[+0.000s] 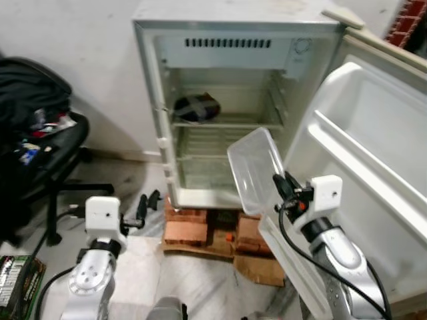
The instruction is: Restocking fridge
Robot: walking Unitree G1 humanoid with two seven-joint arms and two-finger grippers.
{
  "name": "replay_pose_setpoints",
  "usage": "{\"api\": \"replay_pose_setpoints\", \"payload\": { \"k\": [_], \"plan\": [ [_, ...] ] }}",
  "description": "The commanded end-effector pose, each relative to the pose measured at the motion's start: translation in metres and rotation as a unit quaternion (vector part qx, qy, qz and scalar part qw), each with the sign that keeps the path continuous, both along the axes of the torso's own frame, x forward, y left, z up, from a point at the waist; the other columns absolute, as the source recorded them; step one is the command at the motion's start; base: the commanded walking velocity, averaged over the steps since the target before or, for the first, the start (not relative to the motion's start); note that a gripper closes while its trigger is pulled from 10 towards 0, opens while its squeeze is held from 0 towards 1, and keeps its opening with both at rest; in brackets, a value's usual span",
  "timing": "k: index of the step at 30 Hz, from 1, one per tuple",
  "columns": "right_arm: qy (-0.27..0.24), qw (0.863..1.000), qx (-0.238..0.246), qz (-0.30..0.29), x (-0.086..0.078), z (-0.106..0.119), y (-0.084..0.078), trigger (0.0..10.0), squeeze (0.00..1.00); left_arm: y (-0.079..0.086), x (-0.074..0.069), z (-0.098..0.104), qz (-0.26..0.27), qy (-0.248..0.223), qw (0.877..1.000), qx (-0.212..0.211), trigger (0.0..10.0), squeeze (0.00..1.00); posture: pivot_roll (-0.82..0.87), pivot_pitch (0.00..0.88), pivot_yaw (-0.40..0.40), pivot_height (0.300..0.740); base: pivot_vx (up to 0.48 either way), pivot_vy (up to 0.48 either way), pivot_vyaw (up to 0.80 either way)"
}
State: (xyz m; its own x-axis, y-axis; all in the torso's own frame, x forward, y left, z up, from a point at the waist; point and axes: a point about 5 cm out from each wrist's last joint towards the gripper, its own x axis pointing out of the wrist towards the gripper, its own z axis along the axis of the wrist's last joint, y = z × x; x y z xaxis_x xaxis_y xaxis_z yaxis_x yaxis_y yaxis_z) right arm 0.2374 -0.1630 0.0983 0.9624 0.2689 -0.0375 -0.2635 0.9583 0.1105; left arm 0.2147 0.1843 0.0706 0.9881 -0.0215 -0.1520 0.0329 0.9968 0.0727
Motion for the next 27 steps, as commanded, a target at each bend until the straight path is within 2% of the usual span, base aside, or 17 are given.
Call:
{"api": "replay_pose_setpoints", "payload": {
  "k": [1, 16, 25, 27],
  "plan": [
    [-0.004, 1.000, 0.005, -0.006, 0.003, 0.001, -0.001, 10.0, 0.00, 0.004, 0.000, 0.002, -0.001, 0.003, 1.000, 0.004, 10.0, 0.00, 0.04, 0.044, -0.041, 0.740, 0.000, 0.379, 0.00],
    [-0.003, 1.000, 0.011, -0.023, 0.004, 0.001, -0.002, 10.0, 0.00, 0.003, 0.001, 0.003, -0.009, -0.001, 1.000, 0.005, 10.0, 0.00, 0.03, 0.047, -0.039, 0.740, 0.000, 0.478, 0.00],
    [-0.001, 0.998, 0.012, -0.069, 0.001, -0.002, -0.013, 10.0, 0.00, 0.004, 0.002, 0.003, -0.020, -0.001, 1.000, 0.010, 10.0, 0.00, 0.02, 0.041, -0.031, 0.740, 0.000, 0.000, 0.00],
    [0.009, 0.997, 0.011, -0.079, -0.001, -0.006, -0.017, 10.0, 0.00, 0.001, 0.002, 0.003, -0.037, -0.003, 0.999, 0.016, 10.0, 0.00, 0.02, 0.041, -0.027, 0.740, 0.000, 0.000, 0.00]
  ]
}}
